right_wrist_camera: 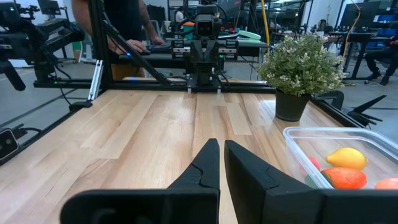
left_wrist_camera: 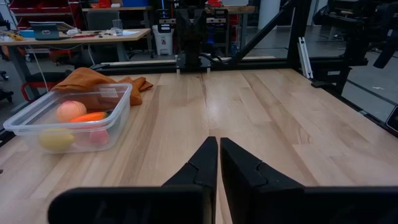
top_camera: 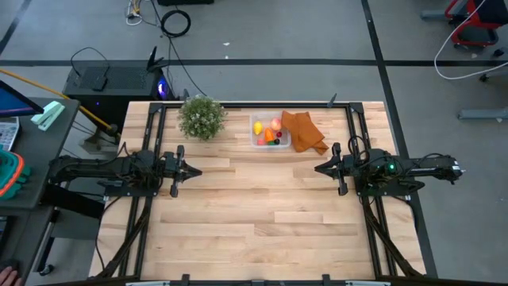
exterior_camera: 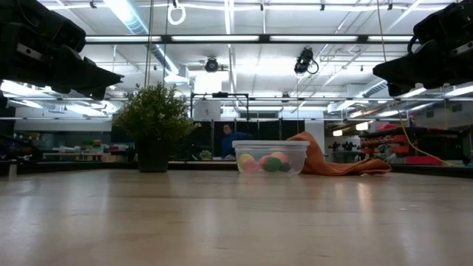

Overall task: Pick and placing Produce into tupperware
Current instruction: Return to Home Position

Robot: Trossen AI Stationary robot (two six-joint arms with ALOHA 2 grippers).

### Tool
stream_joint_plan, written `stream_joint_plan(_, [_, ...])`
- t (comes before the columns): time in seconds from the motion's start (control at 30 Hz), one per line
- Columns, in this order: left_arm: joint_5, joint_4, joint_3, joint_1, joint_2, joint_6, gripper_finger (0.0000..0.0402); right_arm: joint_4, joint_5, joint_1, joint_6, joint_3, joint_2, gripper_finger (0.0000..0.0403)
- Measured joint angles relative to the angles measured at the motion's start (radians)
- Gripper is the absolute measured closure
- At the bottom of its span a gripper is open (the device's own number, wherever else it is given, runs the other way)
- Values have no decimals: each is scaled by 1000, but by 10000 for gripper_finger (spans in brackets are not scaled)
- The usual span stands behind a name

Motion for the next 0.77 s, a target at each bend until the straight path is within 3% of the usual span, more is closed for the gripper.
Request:
stream_joint_plan(0.43, [0,0,0,0,0,0,366,0,0,0,0,0,0,403])
stream_joint_plan(0.77, [0,0,0,0,0,0,378,0,0,0,0,0,0,403])
